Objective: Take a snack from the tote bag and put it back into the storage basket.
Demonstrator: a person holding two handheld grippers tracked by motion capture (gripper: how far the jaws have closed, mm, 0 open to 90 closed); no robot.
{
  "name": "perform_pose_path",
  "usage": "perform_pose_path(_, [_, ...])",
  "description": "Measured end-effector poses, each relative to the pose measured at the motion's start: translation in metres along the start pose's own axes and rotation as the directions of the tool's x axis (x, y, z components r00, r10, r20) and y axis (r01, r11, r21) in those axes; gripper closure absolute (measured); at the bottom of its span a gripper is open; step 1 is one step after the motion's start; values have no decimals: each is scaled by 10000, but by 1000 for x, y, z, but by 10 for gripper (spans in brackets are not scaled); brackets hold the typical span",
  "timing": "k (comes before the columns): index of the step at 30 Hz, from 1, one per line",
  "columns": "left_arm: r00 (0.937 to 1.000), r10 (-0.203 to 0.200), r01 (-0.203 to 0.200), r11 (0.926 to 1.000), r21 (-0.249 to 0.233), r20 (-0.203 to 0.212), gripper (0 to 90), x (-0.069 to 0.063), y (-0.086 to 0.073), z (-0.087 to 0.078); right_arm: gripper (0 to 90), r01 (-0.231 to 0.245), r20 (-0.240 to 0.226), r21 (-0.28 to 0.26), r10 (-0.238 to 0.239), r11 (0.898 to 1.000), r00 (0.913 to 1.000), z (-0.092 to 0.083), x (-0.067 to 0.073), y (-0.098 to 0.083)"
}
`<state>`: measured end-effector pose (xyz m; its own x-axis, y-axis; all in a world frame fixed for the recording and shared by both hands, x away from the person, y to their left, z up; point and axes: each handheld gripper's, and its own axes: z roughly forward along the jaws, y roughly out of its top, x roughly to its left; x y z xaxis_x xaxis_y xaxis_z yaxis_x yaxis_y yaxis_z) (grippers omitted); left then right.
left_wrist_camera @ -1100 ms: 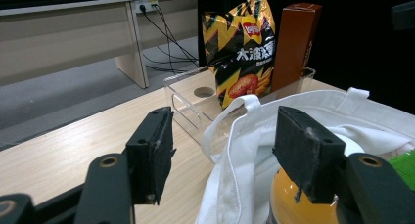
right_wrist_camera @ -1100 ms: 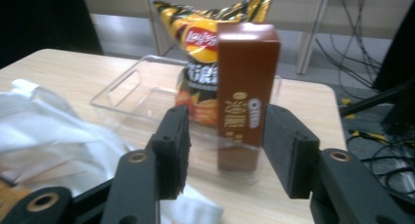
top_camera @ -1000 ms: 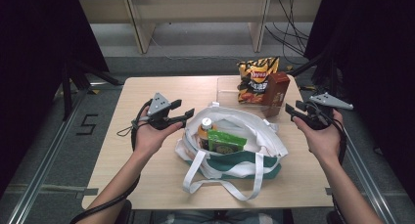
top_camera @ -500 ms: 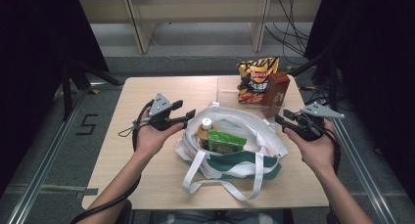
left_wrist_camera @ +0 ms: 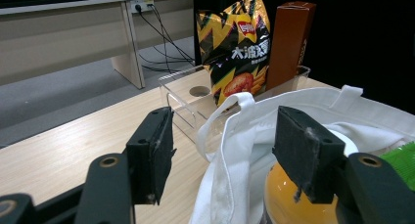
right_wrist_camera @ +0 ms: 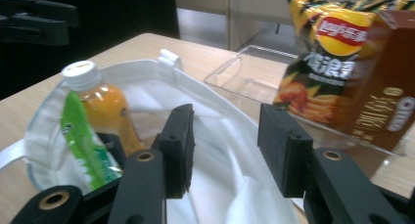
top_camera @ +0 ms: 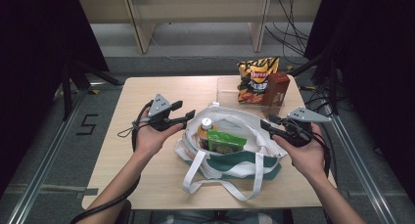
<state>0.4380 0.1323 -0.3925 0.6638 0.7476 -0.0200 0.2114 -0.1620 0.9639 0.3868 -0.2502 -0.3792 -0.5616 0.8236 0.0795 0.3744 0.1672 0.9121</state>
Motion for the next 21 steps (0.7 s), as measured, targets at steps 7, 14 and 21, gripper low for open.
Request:
perform_pose_path(7, [10000,-56,56,10000,-45,13,394,0,0,-1,561,178,-383,122,-173,9998,9991,4,9,2])
perform_pose_path(14, [10000,42,-42,10000,-4,9,393,0,1,0,546,549,-459,-52,-550,9985,9974,6,9,-1])
perform_pose_path(21, [10000,-15,15,10000,-45,2,393,2,0,1,522,416,-559,-138,-423,9990,9975,7,9,-1])
